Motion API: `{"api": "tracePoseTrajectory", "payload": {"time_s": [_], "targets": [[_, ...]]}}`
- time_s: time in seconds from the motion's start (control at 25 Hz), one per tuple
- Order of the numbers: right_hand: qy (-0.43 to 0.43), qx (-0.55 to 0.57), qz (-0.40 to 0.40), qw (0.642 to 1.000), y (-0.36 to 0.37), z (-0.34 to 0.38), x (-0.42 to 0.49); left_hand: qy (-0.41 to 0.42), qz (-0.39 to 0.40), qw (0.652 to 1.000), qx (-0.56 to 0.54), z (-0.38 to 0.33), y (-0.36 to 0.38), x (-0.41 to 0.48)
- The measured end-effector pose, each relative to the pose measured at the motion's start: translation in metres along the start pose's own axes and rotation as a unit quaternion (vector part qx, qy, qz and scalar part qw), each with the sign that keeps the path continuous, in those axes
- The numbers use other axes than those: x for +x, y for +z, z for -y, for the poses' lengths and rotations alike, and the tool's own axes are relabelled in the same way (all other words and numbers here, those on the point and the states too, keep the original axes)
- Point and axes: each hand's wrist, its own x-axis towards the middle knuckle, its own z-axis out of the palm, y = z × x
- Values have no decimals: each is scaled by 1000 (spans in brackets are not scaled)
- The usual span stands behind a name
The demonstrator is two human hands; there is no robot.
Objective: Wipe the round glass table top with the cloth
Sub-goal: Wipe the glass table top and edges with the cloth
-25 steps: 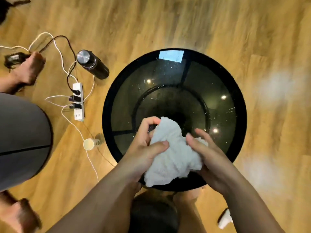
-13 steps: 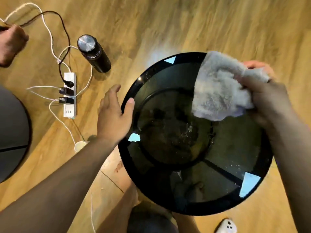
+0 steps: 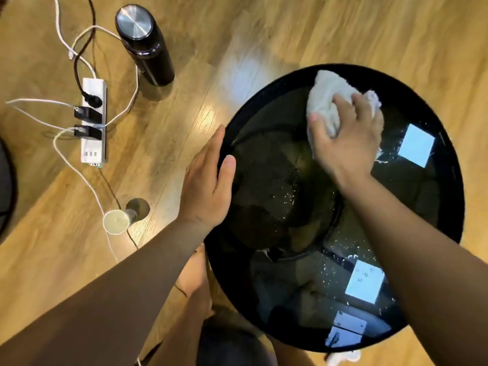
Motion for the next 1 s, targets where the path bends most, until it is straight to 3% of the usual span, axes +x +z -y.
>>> {"api": "tracePoseTrajectory", "payload": {"time_s": [0.16, 0.32, 0.44, 0.6, 0.72, 0.84, 1.0], "targets": [[-225, 83, -34, 970, 29, 73, -73, 22, -31, 999, -17, 6, 2, -1], [-351, -20, -13, 936, 19, 59, -47, 29, -55, 998, -3, 7, 4, -1], [-312, -86, -40, 945, 6, 24, 0, 22, -42, 999, 10, 6, 3, -3], [-55, -107, -28, 992, -20, -57, 61, 15, -34, 999, 18, 6, 3, -3], [47, -28, -41, 998, -16, -55, 70, 6, -44, 999, 15, 7, 3, -4], [-10, -14, -52, 999, 0, -1, 38, 7, -49, 999, -1, 7, 3, -3], [-208, 67, -42, 975, 13, 61, -54, 10, -68, 998, -15, 8, 3, -3]]}}
